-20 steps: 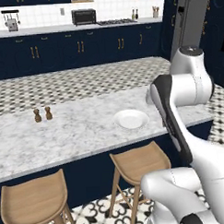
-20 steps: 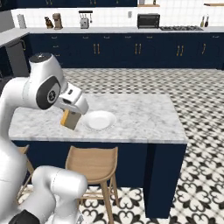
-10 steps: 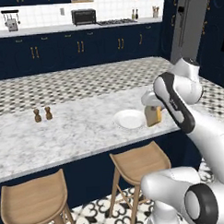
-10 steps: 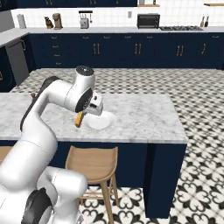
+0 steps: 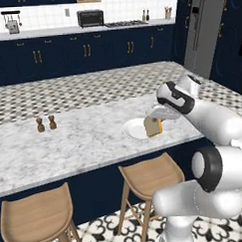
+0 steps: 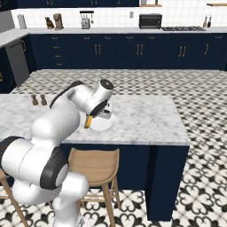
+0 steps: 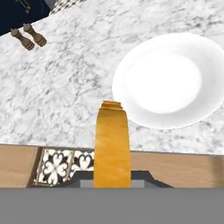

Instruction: Start the toaster. Once the lever pops up, take the bread to the plate on the dining counter.

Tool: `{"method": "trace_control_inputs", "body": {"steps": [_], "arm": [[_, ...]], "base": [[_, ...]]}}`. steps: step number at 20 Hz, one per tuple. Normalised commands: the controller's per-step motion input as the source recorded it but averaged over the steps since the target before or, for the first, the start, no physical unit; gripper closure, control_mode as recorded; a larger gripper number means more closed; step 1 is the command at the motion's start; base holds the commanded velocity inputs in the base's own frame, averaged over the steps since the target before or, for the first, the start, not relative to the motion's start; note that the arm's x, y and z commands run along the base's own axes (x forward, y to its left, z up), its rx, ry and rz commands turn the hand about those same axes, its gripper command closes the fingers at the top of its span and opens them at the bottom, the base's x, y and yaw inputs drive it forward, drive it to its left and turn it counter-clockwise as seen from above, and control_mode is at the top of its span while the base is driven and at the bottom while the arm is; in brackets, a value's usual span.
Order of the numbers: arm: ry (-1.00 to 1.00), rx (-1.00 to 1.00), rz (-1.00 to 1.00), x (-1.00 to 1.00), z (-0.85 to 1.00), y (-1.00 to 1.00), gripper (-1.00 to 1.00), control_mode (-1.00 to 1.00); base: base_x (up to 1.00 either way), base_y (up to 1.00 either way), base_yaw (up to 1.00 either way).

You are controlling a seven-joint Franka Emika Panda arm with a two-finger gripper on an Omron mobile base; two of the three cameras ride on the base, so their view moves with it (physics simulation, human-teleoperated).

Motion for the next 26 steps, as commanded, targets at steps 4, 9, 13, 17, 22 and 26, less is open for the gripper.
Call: {"method": "trace_control_inputs", "body": {"steps": [4, 9, 13, 17, 22, 26], "arm": [[0.05, 0.07, 0.0, 1.0, -0.51, 0.0, 1.0, -1.0], [0.05, 0.07, 0.0, 1.0, -0.52, 0.03, 1.0, -1.0], [0.03, 0.07, 0.0, 0.96, -0.37, 0.07, 1.0, -1.0], [0.04, 0.03, 0.0, 0.63, -0.51, 0.01, 1.0, -1.0], [0.02, 0.0, 0.0, 0.44, -0.56, 0.0, 1.0, -1.0], [0.01, 0.0, 0.0, 0.06, -0.44, 0.06, -1.0, -1.0]], "base": [[0.0, 0.0, 0.0], [0.0, 0.0, 0.0], [0.0, 0.0, 0.0], [0.0, 0.0, 0.0], [0.0, 0.0, 0.0], [0.0, 0.0, 0.0]]}}
